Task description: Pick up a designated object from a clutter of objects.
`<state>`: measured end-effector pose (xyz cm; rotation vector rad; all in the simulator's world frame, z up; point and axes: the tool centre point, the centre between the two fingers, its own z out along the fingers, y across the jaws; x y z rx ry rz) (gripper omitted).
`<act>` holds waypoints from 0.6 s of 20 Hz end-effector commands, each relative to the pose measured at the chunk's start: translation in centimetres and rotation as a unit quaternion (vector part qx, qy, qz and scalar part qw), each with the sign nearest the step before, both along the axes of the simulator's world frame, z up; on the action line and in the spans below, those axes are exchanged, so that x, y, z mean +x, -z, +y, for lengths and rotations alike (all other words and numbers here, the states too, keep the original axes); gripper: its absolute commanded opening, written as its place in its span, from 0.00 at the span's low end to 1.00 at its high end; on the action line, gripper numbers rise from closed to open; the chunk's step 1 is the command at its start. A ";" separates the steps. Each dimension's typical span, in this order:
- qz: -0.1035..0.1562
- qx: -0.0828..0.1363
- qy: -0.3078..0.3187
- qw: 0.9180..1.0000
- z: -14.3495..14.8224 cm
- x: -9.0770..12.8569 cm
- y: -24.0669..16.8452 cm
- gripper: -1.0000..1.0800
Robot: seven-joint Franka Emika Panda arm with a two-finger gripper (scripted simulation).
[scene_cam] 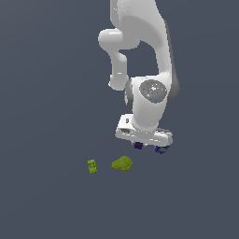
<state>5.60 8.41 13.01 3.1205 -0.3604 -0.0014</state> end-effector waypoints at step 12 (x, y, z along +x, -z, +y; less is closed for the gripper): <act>0.000 0.001 0.000 1.000 -3.3 -3.5 -14.5 0.00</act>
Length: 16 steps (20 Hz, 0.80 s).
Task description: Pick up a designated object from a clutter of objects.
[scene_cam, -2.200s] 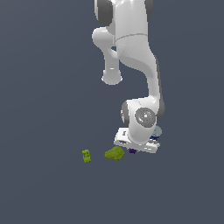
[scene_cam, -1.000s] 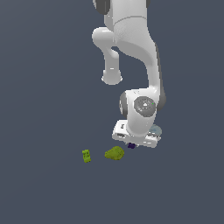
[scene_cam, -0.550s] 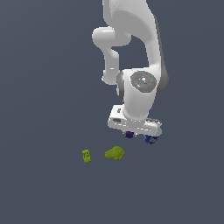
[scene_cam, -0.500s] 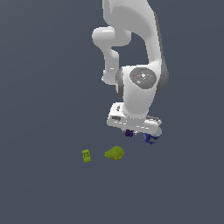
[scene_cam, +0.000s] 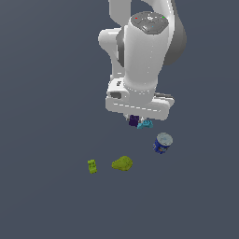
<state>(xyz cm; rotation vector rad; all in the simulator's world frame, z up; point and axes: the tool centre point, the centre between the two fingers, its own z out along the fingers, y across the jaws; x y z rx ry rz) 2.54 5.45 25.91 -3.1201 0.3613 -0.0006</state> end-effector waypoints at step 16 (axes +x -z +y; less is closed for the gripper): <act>0.000 0.000 0.000 1.000 -2.8 -2.5 -12.3 0.00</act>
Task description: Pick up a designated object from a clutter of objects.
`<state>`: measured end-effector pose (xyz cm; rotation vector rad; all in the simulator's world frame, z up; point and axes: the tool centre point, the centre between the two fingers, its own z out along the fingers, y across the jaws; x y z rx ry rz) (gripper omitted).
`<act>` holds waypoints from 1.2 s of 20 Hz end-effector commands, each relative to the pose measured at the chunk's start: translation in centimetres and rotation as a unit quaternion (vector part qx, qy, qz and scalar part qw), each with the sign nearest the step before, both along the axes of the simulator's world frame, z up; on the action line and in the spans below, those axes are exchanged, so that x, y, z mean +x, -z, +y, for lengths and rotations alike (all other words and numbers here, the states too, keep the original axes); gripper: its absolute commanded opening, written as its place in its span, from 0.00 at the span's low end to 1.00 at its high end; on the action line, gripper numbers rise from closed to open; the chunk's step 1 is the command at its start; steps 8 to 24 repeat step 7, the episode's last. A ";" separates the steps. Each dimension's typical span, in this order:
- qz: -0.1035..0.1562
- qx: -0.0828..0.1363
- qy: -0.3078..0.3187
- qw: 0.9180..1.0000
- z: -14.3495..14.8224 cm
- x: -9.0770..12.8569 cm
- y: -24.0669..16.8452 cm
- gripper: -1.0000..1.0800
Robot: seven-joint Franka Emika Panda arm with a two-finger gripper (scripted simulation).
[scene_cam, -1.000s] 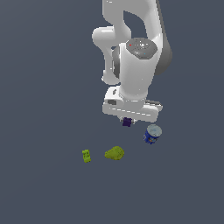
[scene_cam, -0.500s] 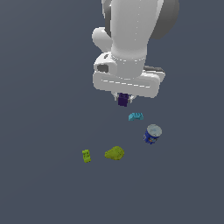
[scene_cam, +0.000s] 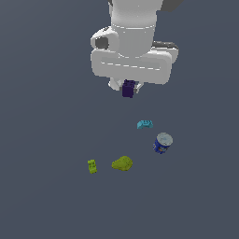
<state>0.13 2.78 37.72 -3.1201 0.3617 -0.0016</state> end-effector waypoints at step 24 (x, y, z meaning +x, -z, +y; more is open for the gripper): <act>0.001 0.000 0.000 1.000 -0.2 0.0 -1.0 0.00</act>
